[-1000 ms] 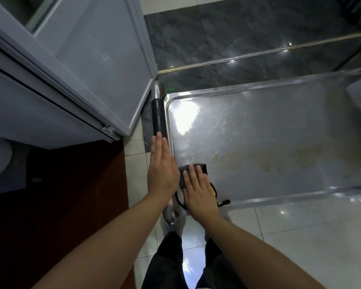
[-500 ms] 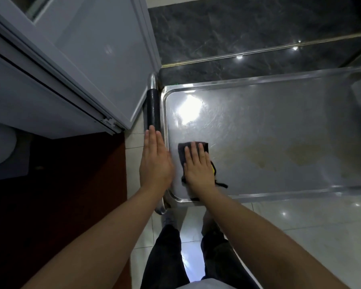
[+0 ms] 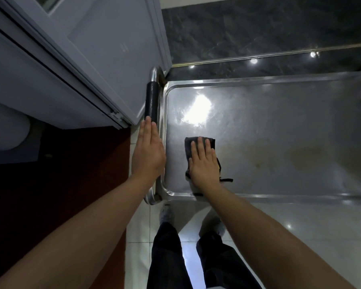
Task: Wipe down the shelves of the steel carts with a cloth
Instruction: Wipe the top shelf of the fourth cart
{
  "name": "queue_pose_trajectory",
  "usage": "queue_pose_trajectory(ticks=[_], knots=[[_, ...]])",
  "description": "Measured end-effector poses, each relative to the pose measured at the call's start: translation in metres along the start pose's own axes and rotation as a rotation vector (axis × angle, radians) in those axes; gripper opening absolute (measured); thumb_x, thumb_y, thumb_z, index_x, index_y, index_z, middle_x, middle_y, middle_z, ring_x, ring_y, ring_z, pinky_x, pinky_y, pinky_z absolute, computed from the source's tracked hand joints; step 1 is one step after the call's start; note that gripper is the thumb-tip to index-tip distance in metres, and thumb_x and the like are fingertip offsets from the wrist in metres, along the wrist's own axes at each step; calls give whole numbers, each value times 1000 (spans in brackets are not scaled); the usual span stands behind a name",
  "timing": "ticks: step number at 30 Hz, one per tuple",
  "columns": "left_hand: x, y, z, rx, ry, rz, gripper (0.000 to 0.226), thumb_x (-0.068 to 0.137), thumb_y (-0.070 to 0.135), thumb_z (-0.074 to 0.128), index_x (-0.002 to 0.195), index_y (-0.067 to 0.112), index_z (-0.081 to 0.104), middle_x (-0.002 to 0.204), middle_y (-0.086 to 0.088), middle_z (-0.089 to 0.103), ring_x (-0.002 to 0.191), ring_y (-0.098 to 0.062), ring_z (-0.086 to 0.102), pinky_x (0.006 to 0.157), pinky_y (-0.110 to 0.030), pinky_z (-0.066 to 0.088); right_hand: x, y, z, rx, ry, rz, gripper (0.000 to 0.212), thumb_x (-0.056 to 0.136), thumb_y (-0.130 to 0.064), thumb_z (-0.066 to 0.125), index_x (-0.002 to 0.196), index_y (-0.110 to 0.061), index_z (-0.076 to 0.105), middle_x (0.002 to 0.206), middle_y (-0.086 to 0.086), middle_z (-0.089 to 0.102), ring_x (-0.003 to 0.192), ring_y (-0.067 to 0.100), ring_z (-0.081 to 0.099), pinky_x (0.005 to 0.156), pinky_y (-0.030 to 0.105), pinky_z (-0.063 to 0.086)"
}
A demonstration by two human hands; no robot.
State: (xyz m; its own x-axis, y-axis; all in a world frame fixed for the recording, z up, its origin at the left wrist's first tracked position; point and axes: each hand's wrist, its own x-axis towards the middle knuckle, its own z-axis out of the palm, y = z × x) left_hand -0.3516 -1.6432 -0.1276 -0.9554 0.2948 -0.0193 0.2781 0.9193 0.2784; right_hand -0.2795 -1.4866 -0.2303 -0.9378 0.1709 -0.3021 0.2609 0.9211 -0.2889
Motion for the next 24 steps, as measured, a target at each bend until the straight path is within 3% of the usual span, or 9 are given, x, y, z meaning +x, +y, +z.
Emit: queue_pose_trajectory(ticks=[4, 7, 13, 24], knots=[[-1, -2, 2, 39, 10, 47, 56, 109, 15, 34, 159, -3, 17, 170, -17, 6, 158, -30, 2, 128, -45, 13, -53, 2, 23, -15, 4, -46, 64, 107, -37, 28, 159, -17, -4, 166, 8, -16, 153, 31, -17, 125, 46, 0], [-1, -2, 4, 89, 15, 106, 56, 108, 11, 39, 158, -3, 20, 169, -20, 12, 157, -31, 6, 128, -47, 14, -71, 9, 29, -40, 11, -100, 60, 105, -39, 20, 160, -18, 4, 168, 7, -7, 154, 31, -9, 125, 46, 6], [-2, -1, 5, 103, 51, 107, 53, 107, 9, 41, 156, -5, 27, 166, -22, 21, 157, -32, 12, 126, -42, 10, -79, 44, 17, -64, -5, -57, 60, 109, -39, 21, 157, -22, -12, 164, 4, -25, 151, 28, -22, 124, 43, -5], [-2, -2, 10, 36, 115, 124, 49, 108, 11, 39, 154, -6, 32, 164, -21, 27, 155, -32, 17, 126, -44, 18, 38, 36, -31, -55, -35, 20, 67, 105, -35, 30, 161, -22, -7, 166, 3, -21, 153, 28, -18, 125, 45, 0]])
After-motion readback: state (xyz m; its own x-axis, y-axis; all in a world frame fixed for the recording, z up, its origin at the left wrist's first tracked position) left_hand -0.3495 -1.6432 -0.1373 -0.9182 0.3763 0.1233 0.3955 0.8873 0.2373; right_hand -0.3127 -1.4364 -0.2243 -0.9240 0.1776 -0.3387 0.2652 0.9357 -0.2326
